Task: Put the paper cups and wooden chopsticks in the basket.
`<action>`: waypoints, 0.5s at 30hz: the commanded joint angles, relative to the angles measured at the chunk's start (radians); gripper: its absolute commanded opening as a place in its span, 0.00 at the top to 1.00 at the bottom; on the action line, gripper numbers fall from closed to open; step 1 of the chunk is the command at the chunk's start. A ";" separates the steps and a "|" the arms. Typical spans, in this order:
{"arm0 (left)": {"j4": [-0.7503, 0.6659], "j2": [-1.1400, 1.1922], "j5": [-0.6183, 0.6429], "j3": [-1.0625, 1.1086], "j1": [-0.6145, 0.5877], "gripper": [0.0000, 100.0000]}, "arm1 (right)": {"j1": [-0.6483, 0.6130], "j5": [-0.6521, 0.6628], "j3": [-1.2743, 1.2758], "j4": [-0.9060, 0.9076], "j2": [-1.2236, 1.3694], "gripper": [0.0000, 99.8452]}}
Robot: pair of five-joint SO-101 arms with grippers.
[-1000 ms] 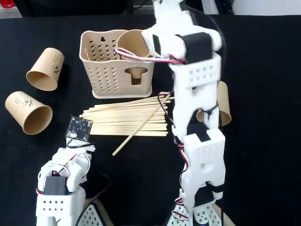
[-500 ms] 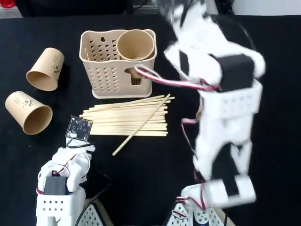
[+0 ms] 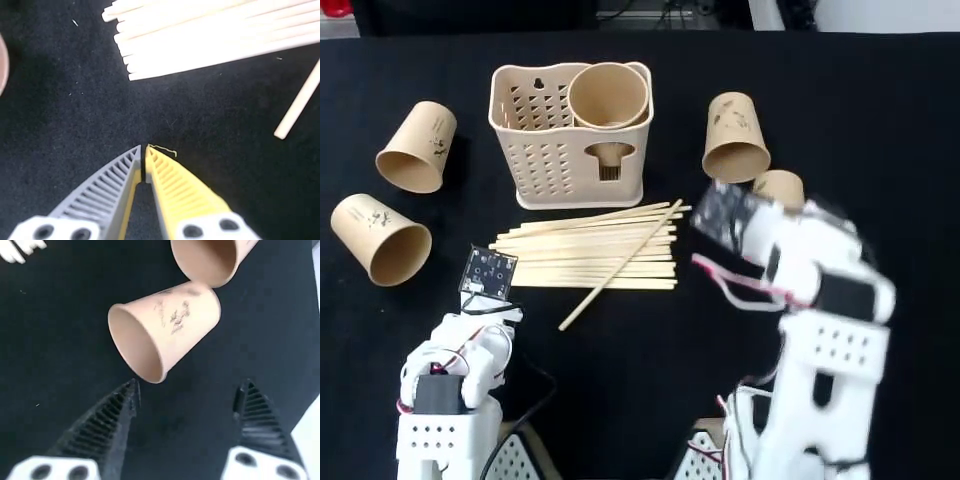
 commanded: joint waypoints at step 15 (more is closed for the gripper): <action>-0.005 -0.009 0.002 0.016 0.004 0.97 | 0.107 0.020 0.529 -0.908 0.119 0.70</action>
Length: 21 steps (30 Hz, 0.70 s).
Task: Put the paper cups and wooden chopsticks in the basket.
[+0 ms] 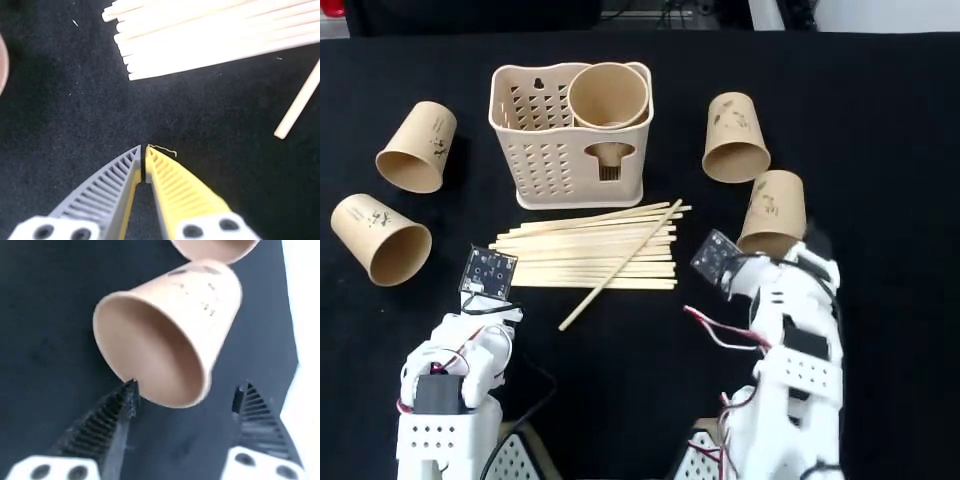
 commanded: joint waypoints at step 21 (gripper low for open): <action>-0.005 -0.011 0.002 0.016 0.004 0.97 | 0.061 -0.465 -0.208 -0.327 0.312 0.99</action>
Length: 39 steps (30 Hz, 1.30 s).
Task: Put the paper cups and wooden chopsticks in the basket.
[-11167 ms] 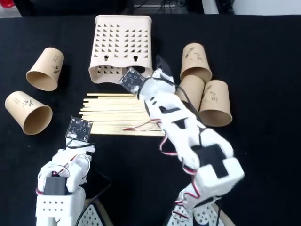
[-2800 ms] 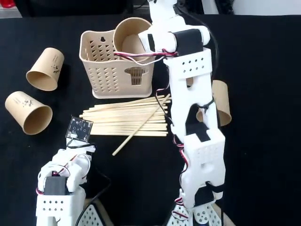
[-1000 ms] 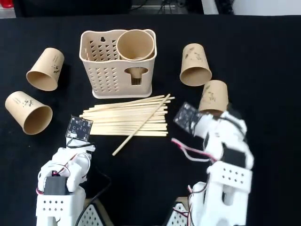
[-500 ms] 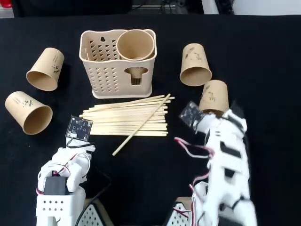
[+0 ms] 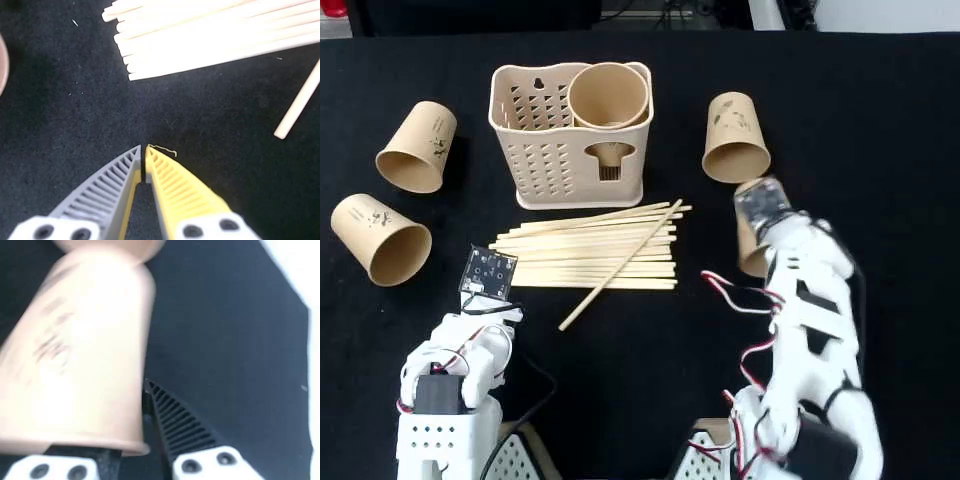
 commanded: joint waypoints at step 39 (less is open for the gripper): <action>-0.005 -0.011 0.002 0.016 0.004 0.97 | -0.537 -0.723 -2.137 1.841 0.403 0.99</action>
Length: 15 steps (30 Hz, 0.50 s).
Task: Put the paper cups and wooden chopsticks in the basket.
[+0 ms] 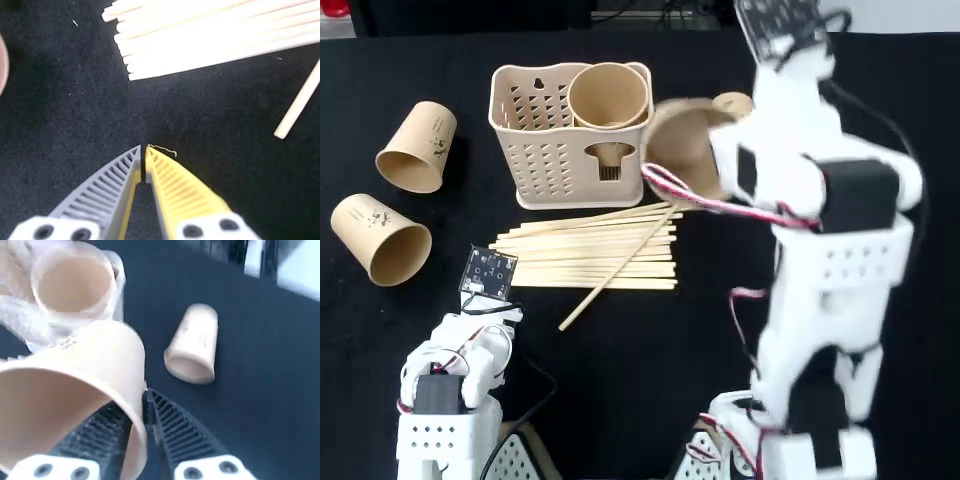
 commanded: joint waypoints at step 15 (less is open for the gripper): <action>-0.005 -0.011 0.003 0.016 0.004 0.97 | -0.127 -0.011 -0.501 0.003 0.444 0.99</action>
